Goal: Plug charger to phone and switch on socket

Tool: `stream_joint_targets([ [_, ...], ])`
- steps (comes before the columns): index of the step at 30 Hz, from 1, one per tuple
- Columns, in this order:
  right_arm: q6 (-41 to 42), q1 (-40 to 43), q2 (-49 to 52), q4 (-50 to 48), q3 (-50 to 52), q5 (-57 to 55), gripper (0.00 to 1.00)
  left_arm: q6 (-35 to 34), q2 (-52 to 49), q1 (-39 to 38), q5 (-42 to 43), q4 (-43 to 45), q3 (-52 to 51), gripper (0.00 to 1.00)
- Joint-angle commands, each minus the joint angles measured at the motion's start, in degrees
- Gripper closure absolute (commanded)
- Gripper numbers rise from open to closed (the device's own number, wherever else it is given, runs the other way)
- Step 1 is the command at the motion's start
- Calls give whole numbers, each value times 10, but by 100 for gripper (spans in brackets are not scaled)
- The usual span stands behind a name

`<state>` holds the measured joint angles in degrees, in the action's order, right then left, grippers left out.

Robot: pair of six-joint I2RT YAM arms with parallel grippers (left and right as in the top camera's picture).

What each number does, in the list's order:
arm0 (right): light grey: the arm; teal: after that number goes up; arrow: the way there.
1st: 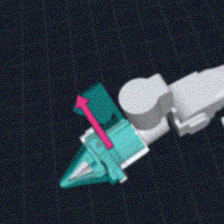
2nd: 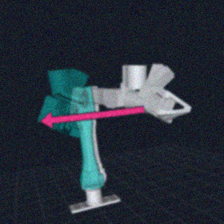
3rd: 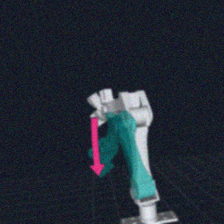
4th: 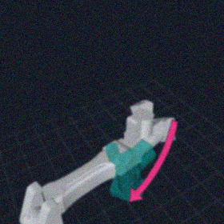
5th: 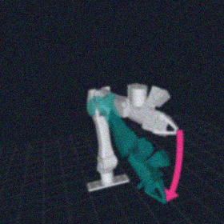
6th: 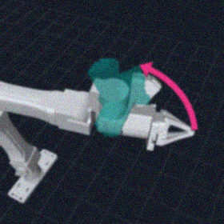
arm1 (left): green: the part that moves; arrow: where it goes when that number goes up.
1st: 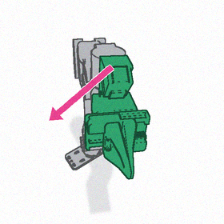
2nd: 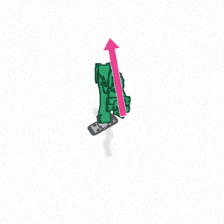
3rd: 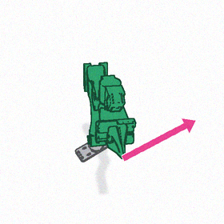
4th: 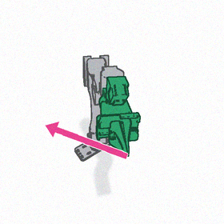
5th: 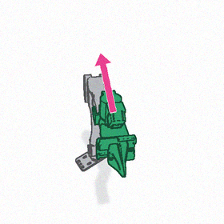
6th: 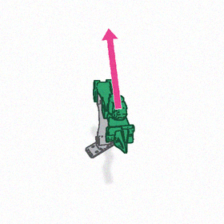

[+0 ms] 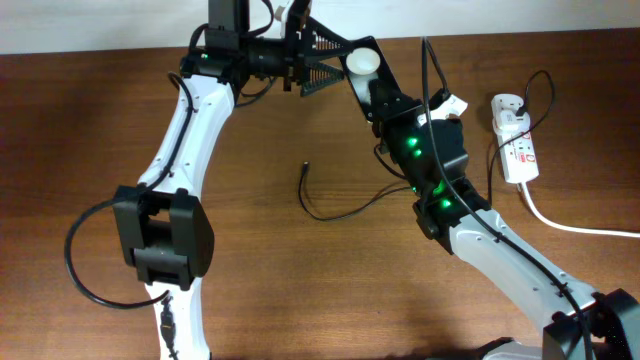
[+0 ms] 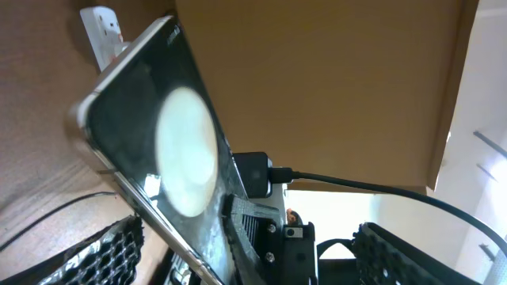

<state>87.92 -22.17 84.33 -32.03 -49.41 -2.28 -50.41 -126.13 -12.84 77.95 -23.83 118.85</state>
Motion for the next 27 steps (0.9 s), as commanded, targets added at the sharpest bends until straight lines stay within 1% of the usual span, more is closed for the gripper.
stream_joint_targets([
  [1, 30, -3, -3, -22, -24, 5, 96, -27, 2, -10, -15, 3, 12, 13],
  [5, 56, -4, -3, -26, -28, 5, 96, -81, 2, -25, -49, 21, 12, 15],
  [7, 56, -8, -3, -25, -28, 6, 96, -92, 2, -33, -67, 55, 12, 39],
  [8, 56, -11, -3, -25, -28, 7, 96, -99, 2, -37, -76, 78, 12, 50],
  [9, 56, -16, -3, -23, -28, 7, 96, -108, 2, -41, -83, 92, 12, 52],
  [10, 56, -18, -3, -23, -28, 7, 96, -116, 2, -44, -88, 100, 12, 51],
  [17, 56, -19, -3, -23, -28, 7, 96, -130, 2, -63, -95, 101, 12, 53],
  [20, 56, -19, -3, -23, -28, 7, 96, -130, 2, -70, -99, 101, 12, 57],
  [23, 56, -19, -3, -23, -28, 19, 96, -130, 2, -70, -99, 101, 12, 70],
  [27, 56, -19, -3, -17, -28, 23, 96, -130, 2, -70, -101, 101, 12, 71],
])
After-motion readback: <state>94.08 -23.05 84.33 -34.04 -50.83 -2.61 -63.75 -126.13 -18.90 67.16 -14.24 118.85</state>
